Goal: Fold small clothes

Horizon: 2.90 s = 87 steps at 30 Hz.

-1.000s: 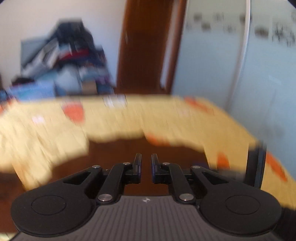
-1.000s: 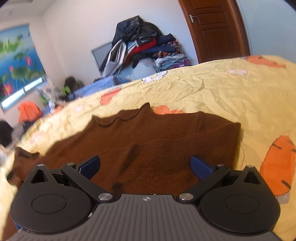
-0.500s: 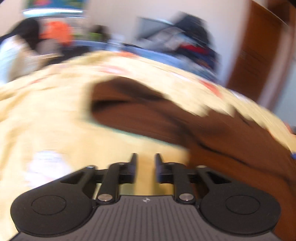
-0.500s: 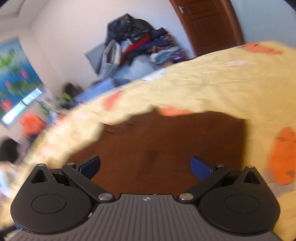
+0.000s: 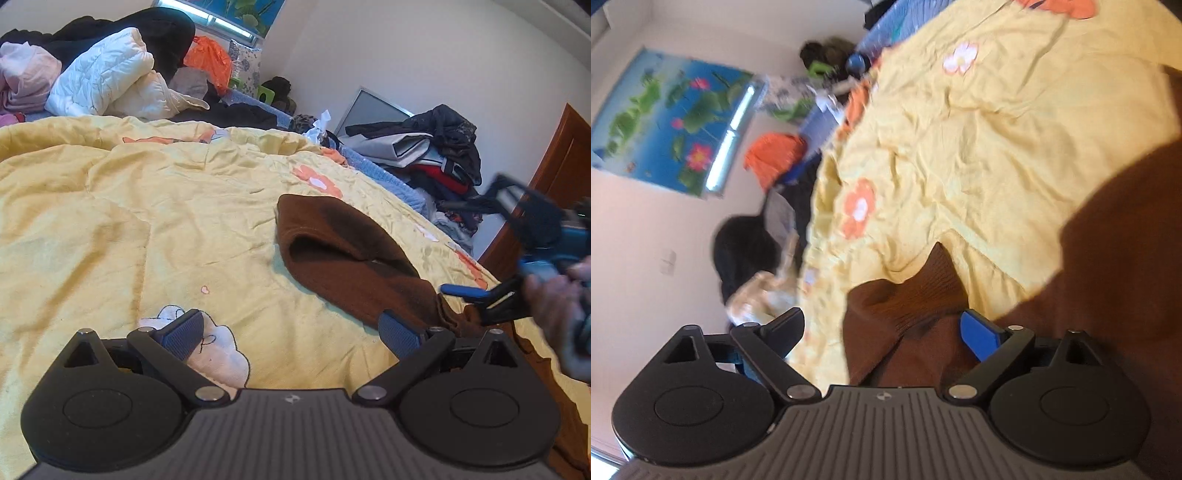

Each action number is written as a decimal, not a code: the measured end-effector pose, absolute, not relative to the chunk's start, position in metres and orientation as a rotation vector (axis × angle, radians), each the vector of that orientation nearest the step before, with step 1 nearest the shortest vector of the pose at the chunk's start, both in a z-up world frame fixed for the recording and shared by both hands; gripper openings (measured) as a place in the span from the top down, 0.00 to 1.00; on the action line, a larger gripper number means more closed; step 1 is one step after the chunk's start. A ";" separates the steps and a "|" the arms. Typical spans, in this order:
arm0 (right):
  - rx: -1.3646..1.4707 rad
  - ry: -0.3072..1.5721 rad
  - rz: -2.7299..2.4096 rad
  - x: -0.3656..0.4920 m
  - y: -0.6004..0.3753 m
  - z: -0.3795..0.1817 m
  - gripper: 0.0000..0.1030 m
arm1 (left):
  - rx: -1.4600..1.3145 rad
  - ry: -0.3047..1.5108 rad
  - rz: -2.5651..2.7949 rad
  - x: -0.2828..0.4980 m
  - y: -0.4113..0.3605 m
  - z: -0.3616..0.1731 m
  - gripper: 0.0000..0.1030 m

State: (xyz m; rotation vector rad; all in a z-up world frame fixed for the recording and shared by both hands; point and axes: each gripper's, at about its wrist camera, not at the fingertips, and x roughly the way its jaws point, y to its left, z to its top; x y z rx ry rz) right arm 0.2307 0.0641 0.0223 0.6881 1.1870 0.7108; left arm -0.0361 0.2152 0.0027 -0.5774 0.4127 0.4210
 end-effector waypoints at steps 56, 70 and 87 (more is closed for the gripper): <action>1.031 0.664 0.424 0.117 -0.395 0.056 0.84 | -0.561 0.787 -0.035 0.156 0.143 0.047 0.01; 0.949 0.668 0.488 0.103 -0.385 0.072 0.84 | -0.280 0.777 -0.006 0.165 0.107 0.056 0.94; 0.869 0.781 0.353 0.118 -0.372 0.009 0.31 | -0.085 0.548 0.133 0.134 0.121 0.073 0.55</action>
